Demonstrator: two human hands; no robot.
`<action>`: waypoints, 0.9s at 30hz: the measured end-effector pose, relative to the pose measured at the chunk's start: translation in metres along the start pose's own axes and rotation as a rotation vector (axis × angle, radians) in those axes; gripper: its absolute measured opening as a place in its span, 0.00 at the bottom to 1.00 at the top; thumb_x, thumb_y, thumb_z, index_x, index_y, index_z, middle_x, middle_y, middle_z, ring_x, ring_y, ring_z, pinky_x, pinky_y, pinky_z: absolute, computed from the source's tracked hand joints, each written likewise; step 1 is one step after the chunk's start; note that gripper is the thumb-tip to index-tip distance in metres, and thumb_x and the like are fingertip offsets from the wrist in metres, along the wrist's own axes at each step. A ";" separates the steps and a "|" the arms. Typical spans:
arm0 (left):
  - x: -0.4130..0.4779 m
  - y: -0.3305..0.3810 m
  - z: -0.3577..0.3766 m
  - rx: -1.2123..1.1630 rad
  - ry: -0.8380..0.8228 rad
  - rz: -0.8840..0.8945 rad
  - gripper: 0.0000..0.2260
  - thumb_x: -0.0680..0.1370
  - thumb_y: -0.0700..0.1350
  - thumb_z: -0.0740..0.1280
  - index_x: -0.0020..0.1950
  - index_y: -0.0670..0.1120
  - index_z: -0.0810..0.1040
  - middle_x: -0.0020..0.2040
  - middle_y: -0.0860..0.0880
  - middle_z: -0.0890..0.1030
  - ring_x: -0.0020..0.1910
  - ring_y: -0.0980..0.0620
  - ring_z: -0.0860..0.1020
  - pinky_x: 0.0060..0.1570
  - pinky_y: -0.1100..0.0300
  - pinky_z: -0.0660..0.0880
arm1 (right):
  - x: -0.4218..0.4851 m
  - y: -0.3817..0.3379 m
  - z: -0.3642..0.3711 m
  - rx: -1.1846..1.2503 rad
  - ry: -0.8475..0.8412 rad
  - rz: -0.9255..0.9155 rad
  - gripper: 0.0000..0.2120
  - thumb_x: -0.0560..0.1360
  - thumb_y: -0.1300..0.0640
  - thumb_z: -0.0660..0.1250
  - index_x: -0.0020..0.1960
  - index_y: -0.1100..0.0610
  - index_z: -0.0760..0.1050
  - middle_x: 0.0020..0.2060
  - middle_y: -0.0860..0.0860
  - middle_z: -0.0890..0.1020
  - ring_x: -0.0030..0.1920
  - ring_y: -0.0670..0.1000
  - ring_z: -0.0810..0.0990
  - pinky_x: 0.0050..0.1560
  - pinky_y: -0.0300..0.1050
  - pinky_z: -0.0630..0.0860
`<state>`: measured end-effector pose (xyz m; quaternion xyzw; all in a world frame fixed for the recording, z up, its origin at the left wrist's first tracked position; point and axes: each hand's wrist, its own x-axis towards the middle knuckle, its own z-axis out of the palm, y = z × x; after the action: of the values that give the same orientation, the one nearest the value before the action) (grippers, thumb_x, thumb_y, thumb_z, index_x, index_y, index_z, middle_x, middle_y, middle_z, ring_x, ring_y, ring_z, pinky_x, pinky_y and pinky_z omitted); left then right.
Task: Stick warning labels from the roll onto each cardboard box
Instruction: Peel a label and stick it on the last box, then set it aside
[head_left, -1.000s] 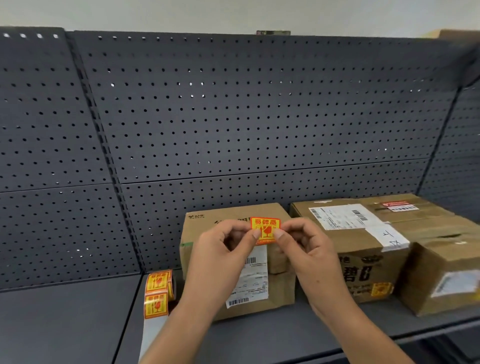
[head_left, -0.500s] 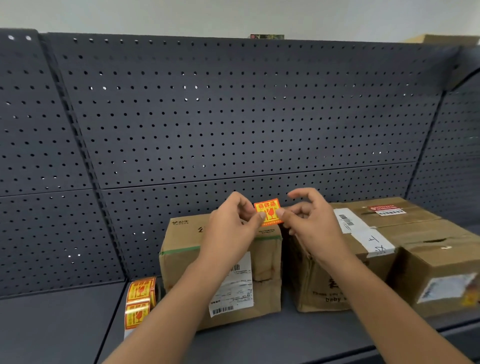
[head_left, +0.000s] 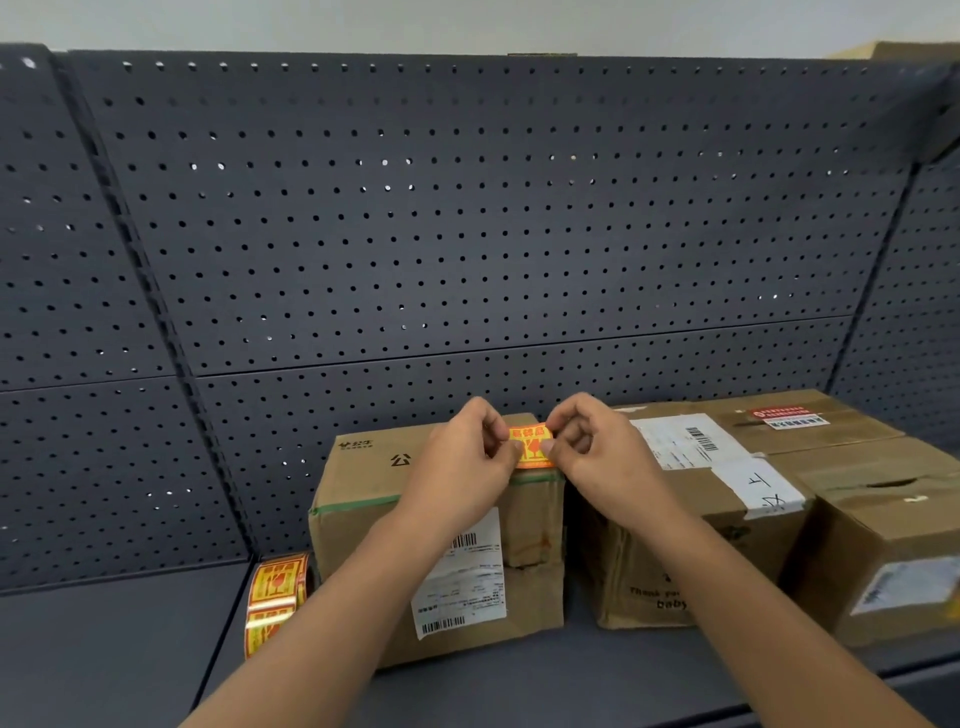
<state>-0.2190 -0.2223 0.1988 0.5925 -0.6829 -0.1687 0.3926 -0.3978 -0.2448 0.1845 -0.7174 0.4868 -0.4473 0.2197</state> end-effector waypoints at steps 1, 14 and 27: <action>0.000 -0.001 0.000 -0.007 -0.003 -0.004 0.07 0.80 0.49 0.71 0.48 0.53 0.74 0.42 0.53 0.81 0.41 0.53 0.79 0.41 0.52 0.77 | 0.000 0.000 0.000 0.001 -0.008 0.002 0.08 0.78 0.60 0.73 0.50 0.50 0.76 0.37 0.52 0.81 0.36 0.50 0.77 0.41 0.52 0.78; -0.003 -0.006 0.005 -0.021 -0.009 0.003 0.05 0.79 0.47 0.70 0.49 0.53 0.75 0.40 0.53 0.80 0.38 0.56 0.77 0.39 0.56 0.75 | -0.002 -0.002 0.007 -0.025 -0.009 0.008 0.09 0.77 0.64 0.72 0.46 0.49 0.78 0.38 0.50 0.80 0.37 0.47 0.76 0.35 0.39 0.74; -0.006 -0.007 0.008 0.002 -0.025 0.010 0.06 0.79 0.47 0.70 0.49 0.54 0.73 0.38 0.54 0.80 0.37 0.57 0.77 0.42 0.53 0.77 | -0.008 -0.003 0.011 -0.040 0.015 0.011 0.07 0.76 0.63 0.72 0.45 0.51 0.80 0.36 0.49 0.81 0.35 0.41 0.75 0.36 0.43 0.75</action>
<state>-0.2202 -0.2203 0.1873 0.5873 -0.6908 -0.1736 0.3844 -0.3879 -0.2380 0.1781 -0.7158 0.5012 -0.4415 0.2040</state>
